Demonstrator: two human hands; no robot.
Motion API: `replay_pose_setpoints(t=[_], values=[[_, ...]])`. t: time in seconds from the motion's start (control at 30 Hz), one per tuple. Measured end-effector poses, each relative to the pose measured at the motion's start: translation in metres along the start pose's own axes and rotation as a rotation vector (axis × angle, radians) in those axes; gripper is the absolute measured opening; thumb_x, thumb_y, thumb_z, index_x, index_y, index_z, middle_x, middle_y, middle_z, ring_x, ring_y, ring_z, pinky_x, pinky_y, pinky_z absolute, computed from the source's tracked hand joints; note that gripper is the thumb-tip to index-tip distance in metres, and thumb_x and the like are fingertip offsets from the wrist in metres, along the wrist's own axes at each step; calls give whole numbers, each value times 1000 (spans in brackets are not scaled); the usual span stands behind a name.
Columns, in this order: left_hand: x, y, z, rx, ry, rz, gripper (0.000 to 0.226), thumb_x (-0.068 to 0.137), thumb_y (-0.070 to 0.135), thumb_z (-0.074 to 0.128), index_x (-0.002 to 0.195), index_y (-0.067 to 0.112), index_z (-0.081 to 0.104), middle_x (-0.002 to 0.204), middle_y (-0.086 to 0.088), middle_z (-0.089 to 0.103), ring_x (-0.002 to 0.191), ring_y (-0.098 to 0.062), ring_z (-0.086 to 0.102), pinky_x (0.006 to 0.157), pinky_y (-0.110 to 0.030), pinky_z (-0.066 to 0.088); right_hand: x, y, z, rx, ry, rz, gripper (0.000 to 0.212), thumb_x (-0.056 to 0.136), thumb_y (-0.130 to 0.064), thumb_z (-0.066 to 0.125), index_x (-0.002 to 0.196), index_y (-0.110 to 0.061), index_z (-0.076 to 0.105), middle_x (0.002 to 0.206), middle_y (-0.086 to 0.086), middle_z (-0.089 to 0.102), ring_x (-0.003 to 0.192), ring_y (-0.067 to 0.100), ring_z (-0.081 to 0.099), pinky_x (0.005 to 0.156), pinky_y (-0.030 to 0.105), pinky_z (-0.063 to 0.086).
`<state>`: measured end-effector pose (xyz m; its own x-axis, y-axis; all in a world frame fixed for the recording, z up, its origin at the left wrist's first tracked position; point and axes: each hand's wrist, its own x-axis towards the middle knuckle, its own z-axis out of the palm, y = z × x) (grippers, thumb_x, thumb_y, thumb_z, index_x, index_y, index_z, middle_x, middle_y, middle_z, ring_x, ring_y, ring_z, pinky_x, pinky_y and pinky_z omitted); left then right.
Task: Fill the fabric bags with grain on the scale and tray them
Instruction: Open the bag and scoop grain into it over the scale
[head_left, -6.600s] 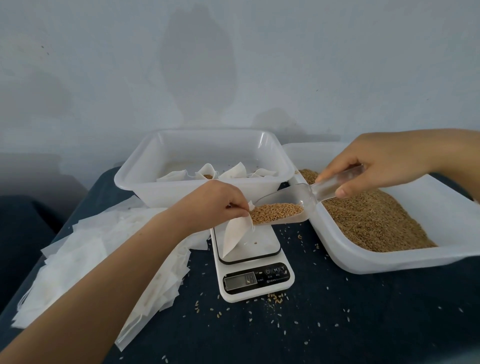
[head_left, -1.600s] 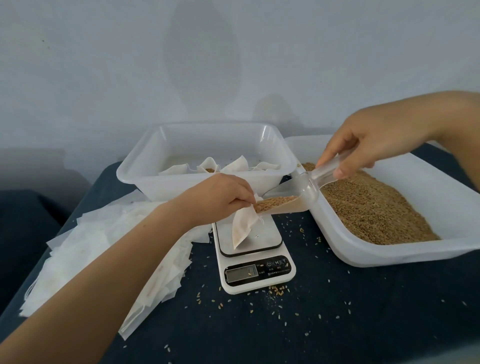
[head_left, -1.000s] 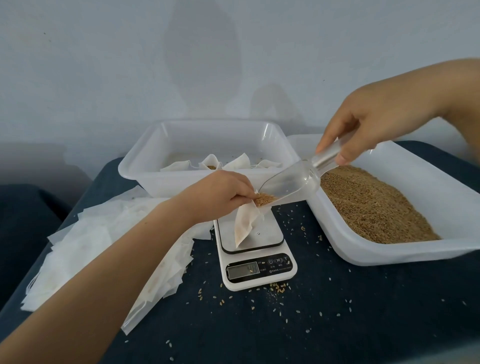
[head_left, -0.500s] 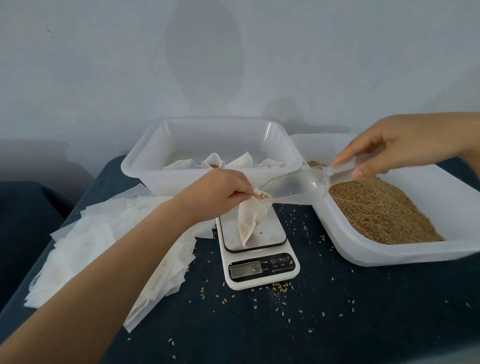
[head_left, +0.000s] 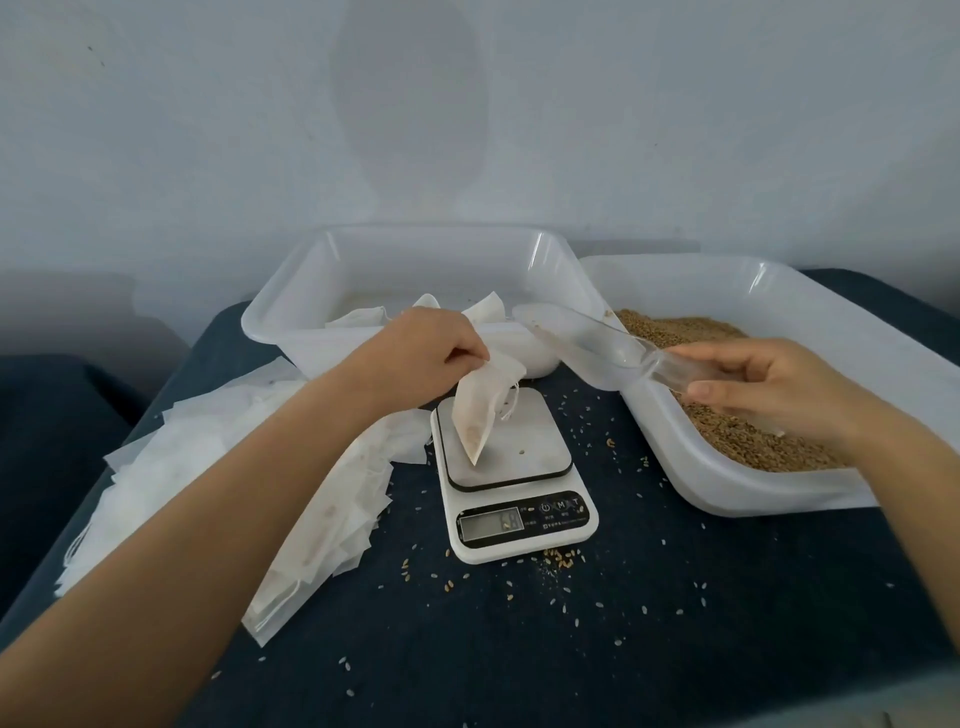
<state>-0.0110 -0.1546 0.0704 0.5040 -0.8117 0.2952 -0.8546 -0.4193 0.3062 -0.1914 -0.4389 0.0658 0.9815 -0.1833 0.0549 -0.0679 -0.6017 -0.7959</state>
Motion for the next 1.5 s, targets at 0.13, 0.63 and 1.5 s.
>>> replay_pose_setpoints(t=[0.13, 0.63, 1.5], values=[[12, 11, 13, -22, -101, 10, 18, 90, 15, 53, 94, 15, 71, 99, 7, 67, 91, -7, 57, 80, -17, 39, -3, 4, 12, 106, 60, -26, 49, 67, -30, 69, 116, -30, 66, 85, 0, 73, 65, 7, 60, 59, 13, 50], [-3, 4, 52, -113, 71, -58, 40, 88, 21, 60, 127, 19, 53, 115, 3, 59, 104, -14, 53, 94, -28, 41, -1, 12, 14, -56, 295, 3, 39, 81, -41, 67, 99, -73, 54, 81, -23, 68, 56, -3, 59, 45, 8, 41], [-61, 13, 73, -240, 202, -165, 27, 88, 17, 60, 114, 13, 63, 106, 6, 63, 96, -9, 55, 81, -10, 35, 11, 27, 12, -692, 8, 527, 49, 92, -56, 45, 112, -15, 64, 104, 11, 70, 83, 25, 67, 78, 36, 53]])
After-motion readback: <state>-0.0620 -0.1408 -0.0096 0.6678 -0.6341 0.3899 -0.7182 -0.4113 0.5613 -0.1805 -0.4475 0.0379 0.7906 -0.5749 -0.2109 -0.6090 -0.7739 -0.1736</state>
